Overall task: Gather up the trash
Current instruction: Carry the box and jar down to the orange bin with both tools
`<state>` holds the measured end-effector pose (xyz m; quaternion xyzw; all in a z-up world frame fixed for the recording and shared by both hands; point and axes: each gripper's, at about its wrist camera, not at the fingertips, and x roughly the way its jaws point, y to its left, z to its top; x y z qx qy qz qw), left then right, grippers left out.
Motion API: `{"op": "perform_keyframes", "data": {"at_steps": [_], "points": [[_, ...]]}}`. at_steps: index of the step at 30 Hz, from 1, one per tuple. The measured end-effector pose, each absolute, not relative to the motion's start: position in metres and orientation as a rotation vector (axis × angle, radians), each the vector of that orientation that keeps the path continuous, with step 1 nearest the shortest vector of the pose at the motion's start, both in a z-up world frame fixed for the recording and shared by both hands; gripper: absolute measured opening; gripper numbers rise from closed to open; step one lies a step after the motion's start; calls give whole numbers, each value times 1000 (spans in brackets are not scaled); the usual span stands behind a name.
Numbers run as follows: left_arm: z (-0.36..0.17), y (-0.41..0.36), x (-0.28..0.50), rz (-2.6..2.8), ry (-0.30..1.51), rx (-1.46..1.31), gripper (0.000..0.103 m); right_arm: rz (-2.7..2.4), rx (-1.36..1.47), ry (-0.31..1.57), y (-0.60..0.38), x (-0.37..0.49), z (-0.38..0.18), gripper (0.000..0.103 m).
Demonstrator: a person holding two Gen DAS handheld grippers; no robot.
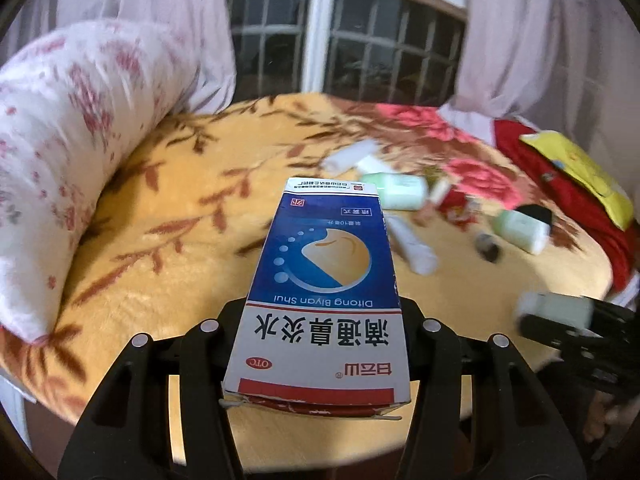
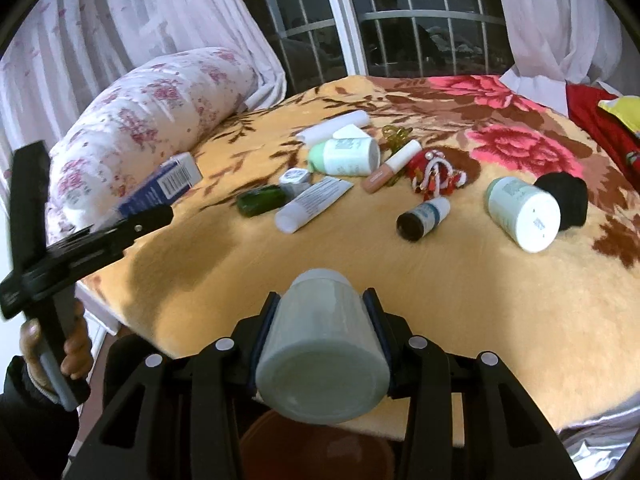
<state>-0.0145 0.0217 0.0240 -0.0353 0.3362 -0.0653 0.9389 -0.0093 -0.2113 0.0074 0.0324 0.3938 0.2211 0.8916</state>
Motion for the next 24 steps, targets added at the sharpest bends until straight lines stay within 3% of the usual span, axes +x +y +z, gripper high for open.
{"op": "perform_keyframes", "data": {"at_steps": [10,24], "points": [[23,-5,-84,-164,702,-68,51,461,58,786,-224,-68,15,42],[-77,-53,-121,-200,973,29,51,449,10,988,-227,-131,-54,42]]}}
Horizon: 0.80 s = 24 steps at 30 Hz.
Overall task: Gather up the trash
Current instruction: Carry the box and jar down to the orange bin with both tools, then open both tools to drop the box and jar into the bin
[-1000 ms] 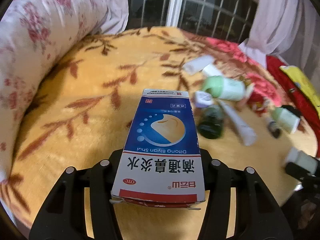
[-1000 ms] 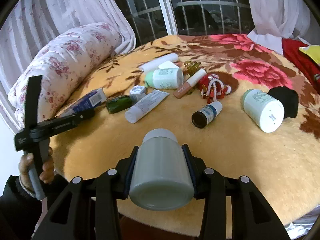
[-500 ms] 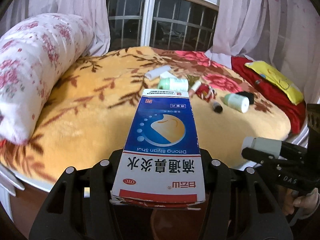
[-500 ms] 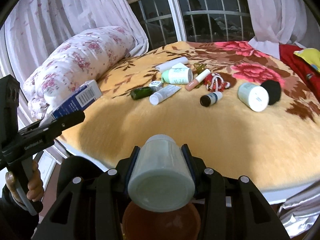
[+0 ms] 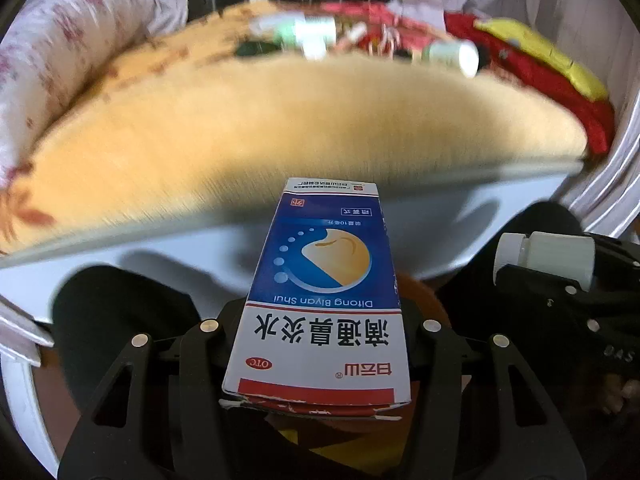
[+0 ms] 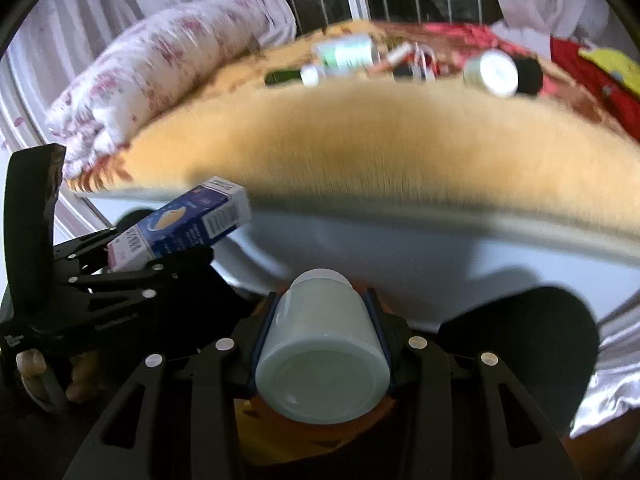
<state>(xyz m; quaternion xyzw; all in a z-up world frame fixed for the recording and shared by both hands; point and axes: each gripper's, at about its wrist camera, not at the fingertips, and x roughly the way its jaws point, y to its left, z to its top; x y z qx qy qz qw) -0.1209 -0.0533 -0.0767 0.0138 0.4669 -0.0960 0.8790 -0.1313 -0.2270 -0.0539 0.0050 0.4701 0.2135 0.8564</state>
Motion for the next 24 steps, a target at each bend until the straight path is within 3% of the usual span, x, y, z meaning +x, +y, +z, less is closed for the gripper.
{"op": "perform_keyframes", "data": {"at_steps": [14,16,17,18,24], "points": [[-165,-60,-82,-218,1271,-4,52,415,11,1240,-219,-95,-127,42],[-171,-61,-80,-219,1302,-1,58,414,-1,1258,-216,-92,-133,50],[-175,-61,-79,-216,1322,2,60,410,-5,1264,-215,-91,-136,64],[-177,-62,-79,-215,1331,1,64,402,-9,1261,-215,-91,-136,69],[-175,-61,-81,-215,1347,-19,69,390,19,1245,-222,-92,-131,69]]}}
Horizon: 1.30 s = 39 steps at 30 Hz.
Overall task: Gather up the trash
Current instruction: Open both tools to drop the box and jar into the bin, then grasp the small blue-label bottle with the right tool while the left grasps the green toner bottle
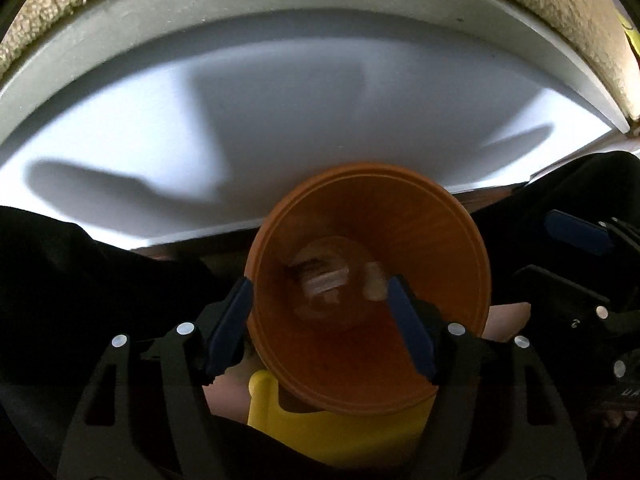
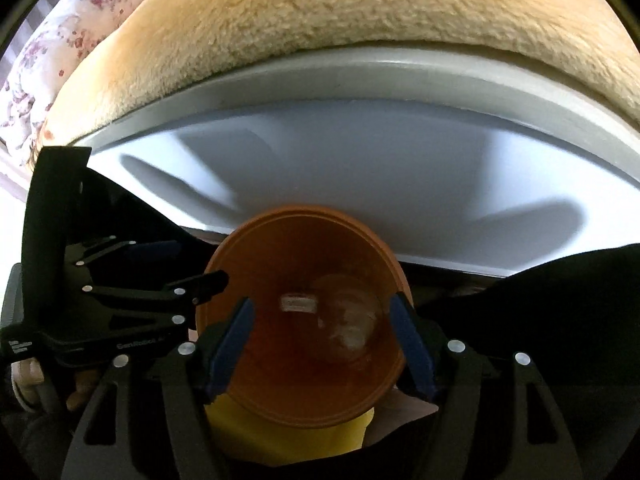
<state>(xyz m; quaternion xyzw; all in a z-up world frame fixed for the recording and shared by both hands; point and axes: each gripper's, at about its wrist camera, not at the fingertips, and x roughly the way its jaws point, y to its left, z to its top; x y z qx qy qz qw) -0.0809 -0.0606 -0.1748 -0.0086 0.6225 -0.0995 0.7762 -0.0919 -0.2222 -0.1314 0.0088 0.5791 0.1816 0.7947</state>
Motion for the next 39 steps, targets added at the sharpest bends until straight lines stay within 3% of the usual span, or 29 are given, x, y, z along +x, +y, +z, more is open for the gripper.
{"op": "perform_keyframes", "data": {"at_steps": [10,16,23,28,39], "points": [[-144,-59,-95,-254,1258,23,69,404,41,1132,-228,-108,-85,69],[-90,-52,-118,-325,1068,40,69,422,49,958,-240,-104,-20,68],[-34,-36,-113,-284,863,39,78,307,19,764,-231,-36,26,68],[-30,-31,-89,-251,824,-7,78,190,39,753,-217,33,14,64],[-49,-5,-72,-275,858,-103,78,-28,59,928,-200,127,-36,60]]}}
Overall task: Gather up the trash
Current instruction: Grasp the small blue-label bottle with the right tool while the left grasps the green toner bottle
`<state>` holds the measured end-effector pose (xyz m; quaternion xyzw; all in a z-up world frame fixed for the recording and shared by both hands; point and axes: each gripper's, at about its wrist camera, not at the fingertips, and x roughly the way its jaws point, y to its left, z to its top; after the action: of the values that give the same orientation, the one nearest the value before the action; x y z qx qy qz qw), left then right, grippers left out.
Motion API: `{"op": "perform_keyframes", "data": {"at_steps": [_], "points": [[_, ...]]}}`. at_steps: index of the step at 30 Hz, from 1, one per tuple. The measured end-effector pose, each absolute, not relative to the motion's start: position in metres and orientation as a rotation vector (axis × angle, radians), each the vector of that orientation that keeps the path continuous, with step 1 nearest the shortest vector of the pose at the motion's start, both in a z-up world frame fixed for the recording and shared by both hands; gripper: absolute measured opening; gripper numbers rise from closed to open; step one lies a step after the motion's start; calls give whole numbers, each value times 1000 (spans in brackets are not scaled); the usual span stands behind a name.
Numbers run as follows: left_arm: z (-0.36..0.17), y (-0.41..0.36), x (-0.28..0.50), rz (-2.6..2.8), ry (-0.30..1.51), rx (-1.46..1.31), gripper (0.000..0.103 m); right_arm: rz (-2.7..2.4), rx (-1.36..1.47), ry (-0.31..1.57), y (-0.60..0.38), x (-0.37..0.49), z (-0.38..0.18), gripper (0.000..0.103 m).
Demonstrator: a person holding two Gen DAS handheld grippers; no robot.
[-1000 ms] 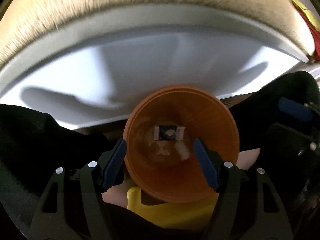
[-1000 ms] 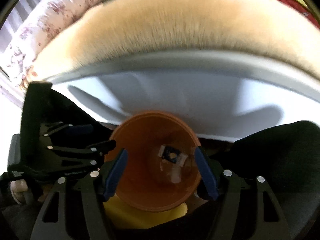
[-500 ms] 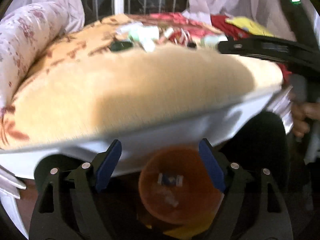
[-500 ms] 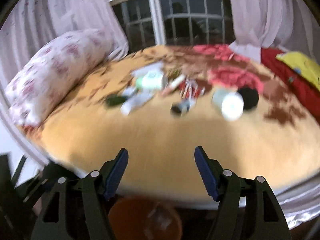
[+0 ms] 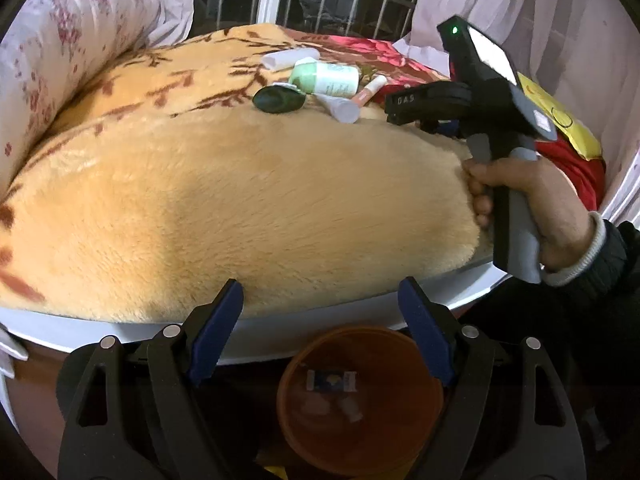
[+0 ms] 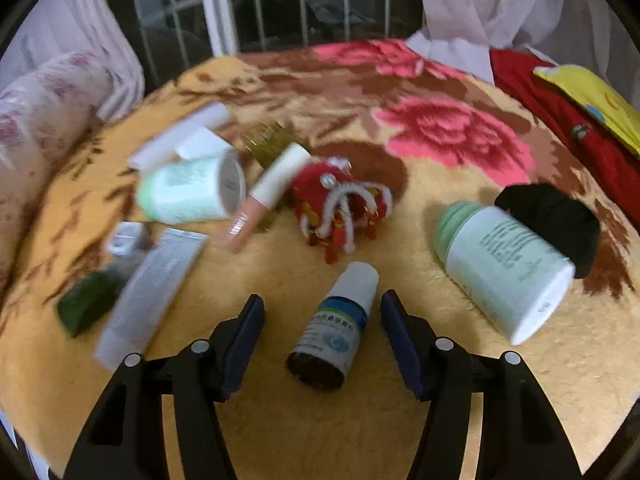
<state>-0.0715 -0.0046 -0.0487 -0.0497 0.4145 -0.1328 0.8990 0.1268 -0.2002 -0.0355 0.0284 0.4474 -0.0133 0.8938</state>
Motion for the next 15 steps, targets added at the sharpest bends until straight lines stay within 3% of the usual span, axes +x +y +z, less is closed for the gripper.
{"op": "perform_keyframes", "data": {"at_steps": [4,8,15], "points": [[-49,2,-69,-284,852,-128,78,-47,-1,914,-192,124,-40,45],[-45,3,-64,-278,847,-130,78,-35,-42,855,-188,111,-38,22],[-25,2,-44,-225,800,-71,78,125,119,792,-214,93,-33,22]]}}
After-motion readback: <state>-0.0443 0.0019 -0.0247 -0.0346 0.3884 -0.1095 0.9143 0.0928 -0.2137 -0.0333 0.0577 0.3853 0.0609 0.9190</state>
